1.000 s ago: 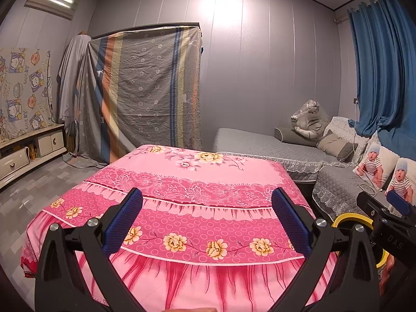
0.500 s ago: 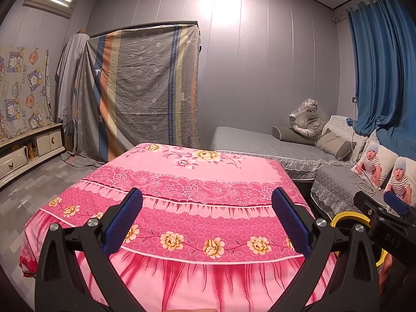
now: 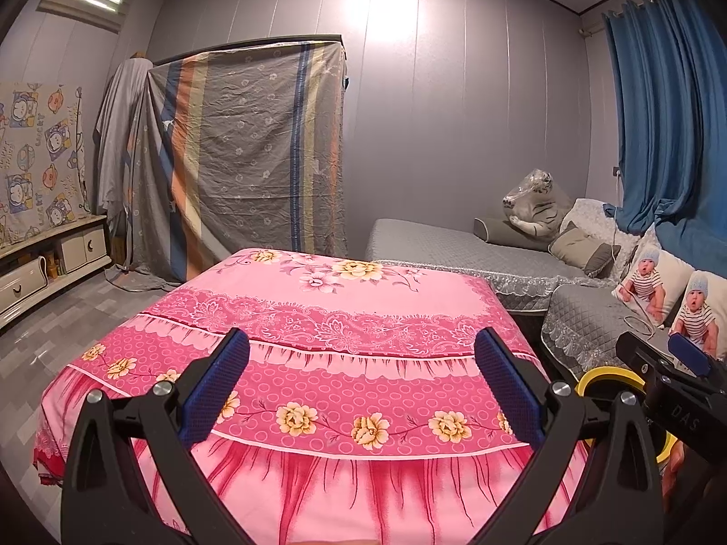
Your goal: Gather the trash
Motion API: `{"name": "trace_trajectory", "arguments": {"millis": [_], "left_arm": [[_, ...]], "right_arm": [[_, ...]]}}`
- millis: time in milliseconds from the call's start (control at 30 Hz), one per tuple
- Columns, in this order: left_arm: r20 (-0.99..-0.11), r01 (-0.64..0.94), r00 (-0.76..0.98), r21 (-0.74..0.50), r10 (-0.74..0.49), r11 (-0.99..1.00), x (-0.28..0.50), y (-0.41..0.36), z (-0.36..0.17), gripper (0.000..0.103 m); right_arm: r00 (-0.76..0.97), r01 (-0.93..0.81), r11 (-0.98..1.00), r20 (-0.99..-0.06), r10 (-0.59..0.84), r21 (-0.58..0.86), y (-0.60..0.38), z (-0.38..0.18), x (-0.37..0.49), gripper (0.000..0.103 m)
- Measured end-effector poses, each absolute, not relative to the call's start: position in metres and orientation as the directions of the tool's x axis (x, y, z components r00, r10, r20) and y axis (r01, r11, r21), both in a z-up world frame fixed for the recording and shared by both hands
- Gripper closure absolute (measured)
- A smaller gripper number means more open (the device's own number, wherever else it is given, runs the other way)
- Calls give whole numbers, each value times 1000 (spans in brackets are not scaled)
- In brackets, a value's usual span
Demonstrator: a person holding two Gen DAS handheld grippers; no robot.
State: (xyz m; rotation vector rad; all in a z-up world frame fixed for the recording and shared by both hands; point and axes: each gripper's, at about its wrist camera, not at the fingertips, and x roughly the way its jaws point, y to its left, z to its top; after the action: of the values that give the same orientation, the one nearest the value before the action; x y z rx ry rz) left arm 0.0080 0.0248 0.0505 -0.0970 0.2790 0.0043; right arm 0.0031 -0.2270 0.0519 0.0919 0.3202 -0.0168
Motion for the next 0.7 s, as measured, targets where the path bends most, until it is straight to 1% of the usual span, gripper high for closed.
{"name": "trace_trajectory", "arguments": {"millis": [700], "left_arm": [[-285, 1, 958, -92, -28, 996, 13, 22, 45, 8]], "right_arm": [[944, 39, 994, -330, -4, 101, -224, 43, 1, 8]]}}
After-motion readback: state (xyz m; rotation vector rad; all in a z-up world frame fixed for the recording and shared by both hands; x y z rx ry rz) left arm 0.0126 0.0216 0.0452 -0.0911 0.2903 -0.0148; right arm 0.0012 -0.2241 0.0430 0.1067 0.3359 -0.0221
